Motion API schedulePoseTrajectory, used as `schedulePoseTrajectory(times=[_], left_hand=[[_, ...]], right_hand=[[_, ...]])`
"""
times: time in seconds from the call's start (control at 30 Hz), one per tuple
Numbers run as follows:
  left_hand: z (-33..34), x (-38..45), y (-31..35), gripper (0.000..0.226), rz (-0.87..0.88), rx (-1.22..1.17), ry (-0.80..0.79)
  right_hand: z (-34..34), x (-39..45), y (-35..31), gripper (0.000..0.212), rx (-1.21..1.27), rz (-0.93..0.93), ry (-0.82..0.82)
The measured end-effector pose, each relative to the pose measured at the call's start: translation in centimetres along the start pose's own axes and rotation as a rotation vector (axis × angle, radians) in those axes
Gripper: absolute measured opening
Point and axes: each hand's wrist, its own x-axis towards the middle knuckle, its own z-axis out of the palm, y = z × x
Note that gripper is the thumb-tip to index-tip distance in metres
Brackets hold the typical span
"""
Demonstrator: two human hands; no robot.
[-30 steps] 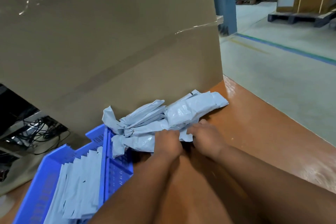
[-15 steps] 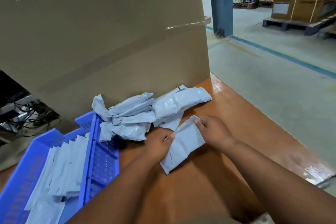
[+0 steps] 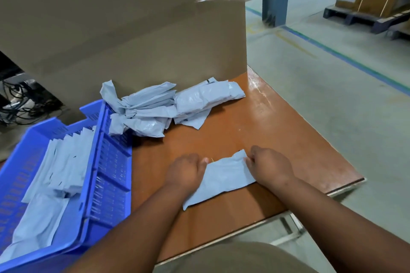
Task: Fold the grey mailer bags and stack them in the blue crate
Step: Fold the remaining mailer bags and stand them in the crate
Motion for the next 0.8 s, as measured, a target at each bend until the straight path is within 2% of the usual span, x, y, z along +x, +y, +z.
schedulePoseTrajectory(times=[0.07,0.13,0.2,0.27,0.37,0.5,0.8], left_hand=[[0.3,-0.4,-0.2,0.044,0.015,0.049,0.117],[0.7,-1.3,-0.3,0.03,0.027,-0.003,0.217],[1.1,-2.5,-0.2,0.02,0.055,-0.034,0.262],[2.2,-3.8,-0.2,0.032,0.067,-0.003,0.258],[3.7,-4.5,-0.2,0.055,-0.033,0.029,0.145],[4.9,-4.8,0.1,0.07,-0.09,-0.027,0.054],[4.8,-4.9,0.5,0.07,-0.104,-0.071,0.052]], right_hand=[[-0.4,-0.7,0.0,0.02,0.019,-0.06,0.166],[-0.8,-1.1,-1.1,0.014,-0.014,-0.16,0.325],[-1.0,-1.3,-3.4,0.01,-0.051,-0.274,0.392],[-0.1,-1.4,-6.1,0.017,-0.092,-0.402,0.345],[3.1,-1.2,-9.2,0.032,-0.152,-0.53,0.144],[6.3,-1.0,-10.2,0.06,-0.16,-0.475,-0.085],[8.6,-0.5,-8.6,0.058,-0.117,-0.485,-0.07]])
